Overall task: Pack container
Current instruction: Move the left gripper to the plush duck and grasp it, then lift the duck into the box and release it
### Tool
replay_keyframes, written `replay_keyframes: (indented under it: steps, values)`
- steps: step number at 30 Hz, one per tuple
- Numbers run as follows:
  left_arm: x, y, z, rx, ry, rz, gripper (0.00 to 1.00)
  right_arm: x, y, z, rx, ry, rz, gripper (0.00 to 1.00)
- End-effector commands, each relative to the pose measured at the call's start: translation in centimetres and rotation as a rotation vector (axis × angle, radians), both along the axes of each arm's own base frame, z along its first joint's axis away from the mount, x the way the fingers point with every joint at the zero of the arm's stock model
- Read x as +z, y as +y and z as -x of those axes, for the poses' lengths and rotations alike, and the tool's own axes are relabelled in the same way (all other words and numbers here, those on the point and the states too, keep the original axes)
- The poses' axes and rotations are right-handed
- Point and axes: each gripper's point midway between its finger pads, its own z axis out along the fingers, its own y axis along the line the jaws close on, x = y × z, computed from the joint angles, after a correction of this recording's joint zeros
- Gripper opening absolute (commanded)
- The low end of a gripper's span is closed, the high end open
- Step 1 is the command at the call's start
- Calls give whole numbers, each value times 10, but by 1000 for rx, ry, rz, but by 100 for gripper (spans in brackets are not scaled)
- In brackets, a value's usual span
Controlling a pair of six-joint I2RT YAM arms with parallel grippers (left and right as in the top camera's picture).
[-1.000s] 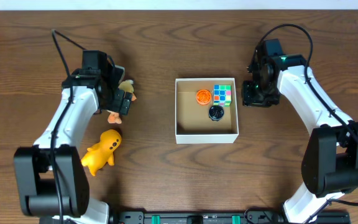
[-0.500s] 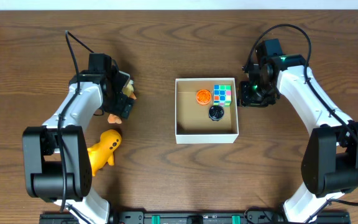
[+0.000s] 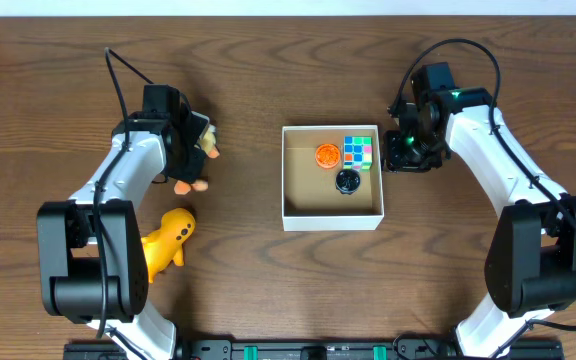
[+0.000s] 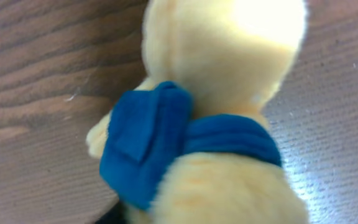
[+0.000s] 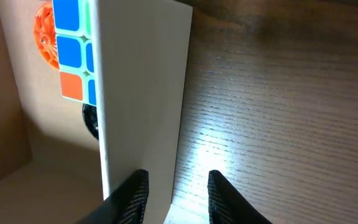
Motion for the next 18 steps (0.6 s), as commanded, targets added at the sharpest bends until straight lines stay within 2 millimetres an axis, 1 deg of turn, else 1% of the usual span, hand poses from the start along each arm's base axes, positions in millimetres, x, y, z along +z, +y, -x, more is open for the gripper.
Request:
replay_keyframes:
  steps: [1,5,8,10,13,16,18]
  values:
    - [2,0,-5,-13,-11,-7,7,-1,5,1,21,1,-12,34]
    - [9,-2,-6,-17,-30,-7,6,-1,4,1,21,1,-12,34]
    - [28,-6,-11,-30,-79,-7,6,-1,4,1,21,0,-12,35]
    - [49,-12,-17,-44,-138,-5,6,-1,4,1,21,0,-12,35]
    - [94,-28,-25,-90,-260,-1,6,-1,4,1,21,0,-11,35]
    - [140,-53,-25,-175,-380,4,6,-1,4,0,21,-1,-8,36]
    - [162,-73,-19,-239,-441,11,6,-1,4,0,20,-1,-8,36]
